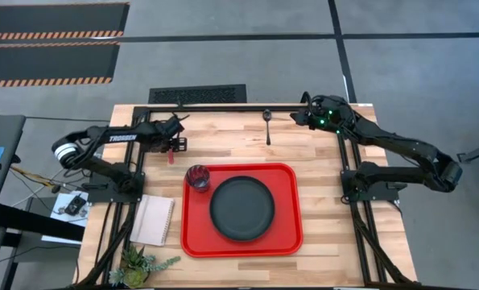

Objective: Pick and place plate/cup/fork/spoon on tray
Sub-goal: Put the pink fork on the orange serving tray to the right of the black plate

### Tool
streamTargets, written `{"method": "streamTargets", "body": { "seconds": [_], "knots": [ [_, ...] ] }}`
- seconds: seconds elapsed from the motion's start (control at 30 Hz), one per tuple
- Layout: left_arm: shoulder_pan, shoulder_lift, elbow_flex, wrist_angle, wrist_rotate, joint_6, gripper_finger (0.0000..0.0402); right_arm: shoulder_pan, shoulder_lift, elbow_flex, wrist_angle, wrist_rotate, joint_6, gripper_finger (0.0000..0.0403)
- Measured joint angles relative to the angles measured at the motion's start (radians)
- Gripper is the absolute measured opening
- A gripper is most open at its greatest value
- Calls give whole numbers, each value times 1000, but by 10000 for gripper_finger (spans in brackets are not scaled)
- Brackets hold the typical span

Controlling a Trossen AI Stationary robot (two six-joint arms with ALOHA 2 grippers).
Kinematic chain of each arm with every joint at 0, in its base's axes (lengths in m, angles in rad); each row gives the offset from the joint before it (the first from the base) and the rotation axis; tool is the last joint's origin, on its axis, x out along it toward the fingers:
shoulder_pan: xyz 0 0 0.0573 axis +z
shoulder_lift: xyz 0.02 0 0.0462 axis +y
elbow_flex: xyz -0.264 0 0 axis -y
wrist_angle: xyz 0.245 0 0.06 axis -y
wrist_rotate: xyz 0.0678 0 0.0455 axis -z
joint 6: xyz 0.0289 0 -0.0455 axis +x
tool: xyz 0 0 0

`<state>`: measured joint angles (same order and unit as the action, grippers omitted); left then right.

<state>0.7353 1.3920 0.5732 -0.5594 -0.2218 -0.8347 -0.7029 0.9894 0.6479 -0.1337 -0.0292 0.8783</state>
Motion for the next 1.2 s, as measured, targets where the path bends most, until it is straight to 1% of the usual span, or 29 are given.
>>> {"method": "streamTargets", "body": {
  "seconds": [0.1,0.17,0.4,0.5,0.6,0.77,1.03,1.2],
  "knots": [
    [0,18,1,1,9,-1,213,0,0,0,0,0,0,270],
    [0,19,1,2,15,-2,191,0,0,0,0,0,0,270],
    [0,20,0,5,20,-2,69,0,0,0,0,0,4,270],
    [1,20,0,3,17,21,32,0,0,0,0,0,4,270],
    [1,20,0,2,17,47,30,0,0,0,0,0,4,270],
    [2,22,9,-8,20,45,30,0,0,0,0,0,4,270],
    [2,4,93,-22,37,66,30,0,0,0,0,-1,3,270],
    [1,3,151,-29,67,68,32,0,0,0,0,-1,3,270]
  ]
}}
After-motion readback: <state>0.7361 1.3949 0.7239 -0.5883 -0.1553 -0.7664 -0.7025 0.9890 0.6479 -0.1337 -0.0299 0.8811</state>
